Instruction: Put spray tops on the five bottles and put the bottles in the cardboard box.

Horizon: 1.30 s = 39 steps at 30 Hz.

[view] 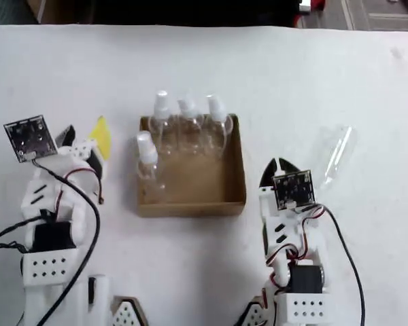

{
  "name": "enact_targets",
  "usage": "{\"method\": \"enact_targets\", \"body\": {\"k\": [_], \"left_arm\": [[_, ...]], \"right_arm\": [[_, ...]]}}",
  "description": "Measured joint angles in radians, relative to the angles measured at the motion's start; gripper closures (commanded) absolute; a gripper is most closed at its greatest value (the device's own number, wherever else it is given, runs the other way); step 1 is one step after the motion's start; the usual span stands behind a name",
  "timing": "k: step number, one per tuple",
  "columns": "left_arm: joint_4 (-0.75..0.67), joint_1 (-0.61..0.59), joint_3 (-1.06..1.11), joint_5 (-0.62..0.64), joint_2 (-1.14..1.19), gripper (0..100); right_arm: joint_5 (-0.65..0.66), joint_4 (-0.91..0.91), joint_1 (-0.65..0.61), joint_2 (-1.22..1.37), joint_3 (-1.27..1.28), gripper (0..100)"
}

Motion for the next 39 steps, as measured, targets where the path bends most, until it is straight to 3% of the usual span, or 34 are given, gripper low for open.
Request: {"method": "enact_targets", "body": {"k": [3,7,12,15,17,18,21,23,28,33,39], "left_arm": [[0.000,0.000,0.000,0.000,-0.002,79],[0.000,0.000,0.000,0.000,-0.002,79],[0.000,0.000,0.000,0.000,-0.002,79],[0.000,0.000,0.000,0.000,-0.002,79],[0.000,0.000,0.000,0.000,-0.002,79],[0.000,0.000,0.000,0.000,-0.002,79],[0.000,0.000,0.000,0.000,-0.002,79],[0.000,0.000,0.000,0.000,-0.002,79],[0.000,0.000,0.023,0.000,-0.002,84],[-0.046,-0.002,0.074,0.000,-0.002,84],[-0.023,-0.009,0.054,0.000,-0.002,84]], "right_arm": [[0.000,0.000,0.000,0.000,0.000,95.0],[0.000,-0.003,0.009,0.000,0.000,84.4],[-0.077,-0.003,0.052,0.000,0.000,76.4],[-0.077,-0.006,0.061,0.000,0.000,80.4],[-0.077,-0.006,0.057,0.000,0.000,96.7],[-0.077,-0.006,0.057,0.000,0.000,99.8],[-0.054,-0.006,0.060,0.000,-0.005,82.9],[-0.048,-0.006,0.057,0.000,-0.006,77.1],[-0.038,-0.006,0.057,0.000,-0.006,99.1],[-0.035,-0.006,0.057,0.000,-0.008,86.4],[-0.035,-0.006,0.057,0.000,-0.009,98.4]]}}
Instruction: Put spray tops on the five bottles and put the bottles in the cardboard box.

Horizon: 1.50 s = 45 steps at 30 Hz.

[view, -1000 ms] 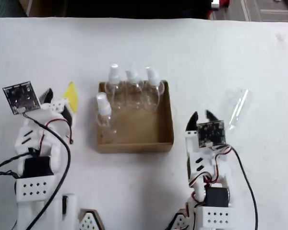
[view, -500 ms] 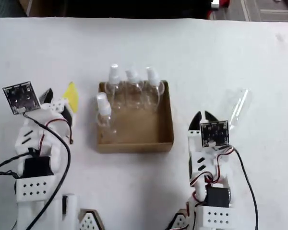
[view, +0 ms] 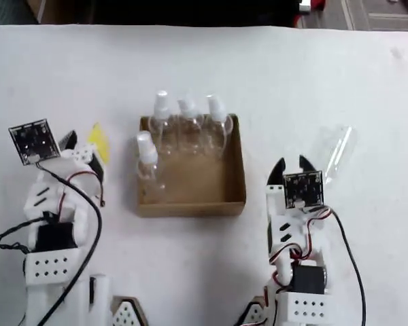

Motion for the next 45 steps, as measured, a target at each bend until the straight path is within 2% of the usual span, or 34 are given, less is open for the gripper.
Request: {"method": "enact_targets", "body": {"k": [4,8,11,17,20,27,40,45], "left_arm": [[0.192,-0.058,-0.104,0.000,0.000,85],[0.304,-0.086,-0.121,0.000,0.000,97],[0.287,-0.092,-0.100,0.000,0.000,98],[0.094,-0.091,0.086,-0.077,0.000,98],[0.051,-0.086,0.101,-0.123,0.000,98],[0.097,0.032,0.103,-0.219,0.000,98],[0.158,0.046,0.072,-0.270,0.005,98],[0.227,0.048,-0.060,-0.270,0.172,98]], "right_arm": [[0.029,0.002,-0.002,0.000,-0.008,98.3],[0.106,0.034,-0.049,0.000,-0.008,98.2],[0.109,0.034,-0.041,0.000,-0.008,98.2],[0.112,0.034,-0.043,0.000,-0.008,98.1],[0.115,0.034,-0.043,0.000,-0.008,98.1],[0.118,0.003,-0.044,0.000,0.006,98.1],[0.118,0.003,-0.044,0.000,0.006,98.1],[0.118,0.003,-0.044,0.000,0.006,98.1]]}}
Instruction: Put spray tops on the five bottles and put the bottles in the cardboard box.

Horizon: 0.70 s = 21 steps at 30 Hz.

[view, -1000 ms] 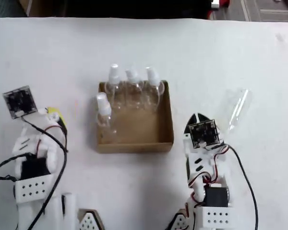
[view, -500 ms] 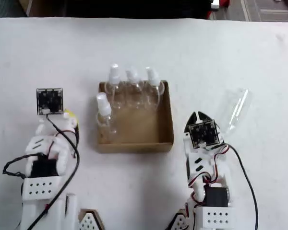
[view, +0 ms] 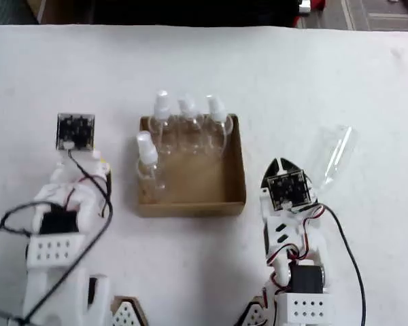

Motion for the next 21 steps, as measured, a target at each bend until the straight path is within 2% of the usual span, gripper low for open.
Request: {"method": "enact_targets", "body": {"k": [9,15,21], "left_arm": [[0.000,0.000,-0.216,0.000,0.482,98],[0.000,0.000,-0.233,-0.002,0.505,98],[-0.002,0.000,-0.230,0.037,0.473,98]], "right_arm": [[0.003,0.000,0.000,0.000,0.000,98.1],[0.005,0.021,0.028,0.000,-0.021,98.1],[0.003,0.130,0.038,0.000,-0.112,98.1]]}}
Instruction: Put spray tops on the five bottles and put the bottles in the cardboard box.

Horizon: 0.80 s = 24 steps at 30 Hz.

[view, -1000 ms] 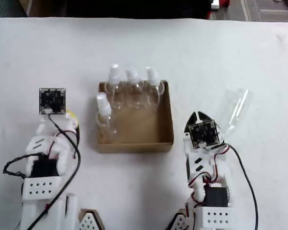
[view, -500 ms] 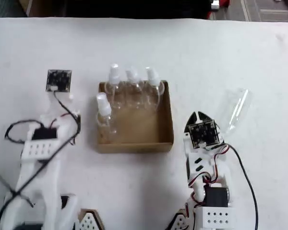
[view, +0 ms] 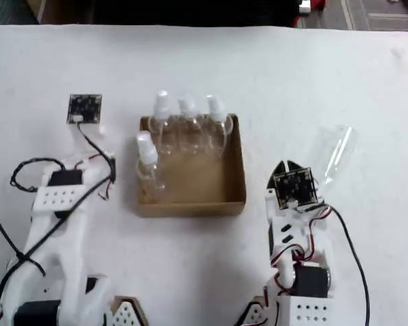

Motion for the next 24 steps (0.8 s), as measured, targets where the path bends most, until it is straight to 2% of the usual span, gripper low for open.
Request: {"method": "enact_targets", "body": {"k": [7,12,18,24], "left_arm": [[-0.064,0.000,0.055,0.009,-0.041,91],[-0.068,0.000,0.055,0.009,-0.051,98],[-0.058,0.000,0.074,0.009,-0.132,98],[-0.095,0.000,0.241,0.008,-0.370,98]], "right_arm": [[-0.005,0.061,0.000,0.000,-0.086,98.1],[-0.034,0.061,0.000,0.086,-0.157,98.1],[-0.035,0.061,0.000,0.419,-0.319,98.1],[-0.038,0.055,0.008,0.858,-0.470,98.1]]}}
